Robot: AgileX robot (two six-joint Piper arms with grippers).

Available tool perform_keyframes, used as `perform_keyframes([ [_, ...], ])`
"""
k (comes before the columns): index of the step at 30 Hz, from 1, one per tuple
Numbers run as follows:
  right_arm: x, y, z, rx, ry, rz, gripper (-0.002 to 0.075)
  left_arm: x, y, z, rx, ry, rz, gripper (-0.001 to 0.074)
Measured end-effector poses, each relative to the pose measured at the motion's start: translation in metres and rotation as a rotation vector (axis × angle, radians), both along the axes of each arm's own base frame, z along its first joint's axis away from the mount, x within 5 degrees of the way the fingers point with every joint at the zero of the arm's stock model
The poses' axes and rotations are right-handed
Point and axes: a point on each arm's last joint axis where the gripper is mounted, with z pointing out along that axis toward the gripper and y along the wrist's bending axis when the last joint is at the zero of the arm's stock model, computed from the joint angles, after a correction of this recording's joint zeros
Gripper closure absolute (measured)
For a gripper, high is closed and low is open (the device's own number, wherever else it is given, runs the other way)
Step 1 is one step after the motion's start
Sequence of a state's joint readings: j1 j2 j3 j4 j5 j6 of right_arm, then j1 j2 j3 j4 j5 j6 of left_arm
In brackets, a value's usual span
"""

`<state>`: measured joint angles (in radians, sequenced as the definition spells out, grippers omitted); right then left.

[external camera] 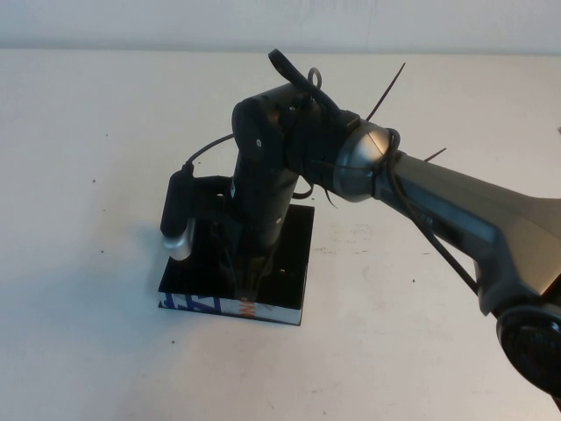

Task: Return glasses to glasses case
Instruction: Place the glasses in the glasses case

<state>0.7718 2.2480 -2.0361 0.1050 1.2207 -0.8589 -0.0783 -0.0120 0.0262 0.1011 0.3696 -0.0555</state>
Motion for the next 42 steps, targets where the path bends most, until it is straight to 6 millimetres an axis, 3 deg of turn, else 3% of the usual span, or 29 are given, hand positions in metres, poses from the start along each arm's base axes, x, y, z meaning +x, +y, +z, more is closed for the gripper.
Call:
perform_keyframes([
  [17, 0.001, 0.0001, 0.0001, 0.002, -0.01, -0.004, 0.0643, 0.0, 0.0001, 0.0, 0.0, 0.0, 0.002, 0.0736],
  [24, 0.0011, 0.0, 0.0, 0.0, -0.011, -0.004, 0.0718, 0.0, 0.0001, 0.0, 0.0, 0.0, 0.002, 0.0736],
  [42, 0.0001, -0.0003, 0.0, 0.0, 0.003, -0.006, 0.0727, 0.0, 0.0001, 0.0, 0.0, 0.0, 0.002, 0.0736],
])
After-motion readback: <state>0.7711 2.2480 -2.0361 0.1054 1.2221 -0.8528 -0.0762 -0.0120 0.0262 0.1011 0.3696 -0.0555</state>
